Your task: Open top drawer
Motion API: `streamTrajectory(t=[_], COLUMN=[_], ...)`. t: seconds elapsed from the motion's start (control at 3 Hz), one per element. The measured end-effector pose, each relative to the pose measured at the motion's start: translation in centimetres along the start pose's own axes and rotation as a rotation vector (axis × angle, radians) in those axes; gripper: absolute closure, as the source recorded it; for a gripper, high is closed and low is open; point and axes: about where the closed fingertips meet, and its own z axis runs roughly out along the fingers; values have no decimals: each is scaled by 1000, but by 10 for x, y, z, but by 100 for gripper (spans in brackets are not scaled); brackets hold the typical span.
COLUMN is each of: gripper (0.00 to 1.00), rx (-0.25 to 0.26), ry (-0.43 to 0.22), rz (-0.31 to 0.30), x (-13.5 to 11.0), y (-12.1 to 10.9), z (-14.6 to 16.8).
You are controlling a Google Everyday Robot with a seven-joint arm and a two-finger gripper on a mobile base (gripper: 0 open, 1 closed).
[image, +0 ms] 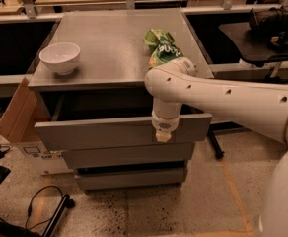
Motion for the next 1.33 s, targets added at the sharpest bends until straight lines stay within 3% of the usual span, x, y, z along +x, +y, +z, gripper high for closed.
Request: streamTrajectory(t=[0.33,1.33], gripper=[100,100], rx=[0,0], ry=[0,0], rz=[0,0], x=[0,0], y=[0,0], z=[-3,-6])
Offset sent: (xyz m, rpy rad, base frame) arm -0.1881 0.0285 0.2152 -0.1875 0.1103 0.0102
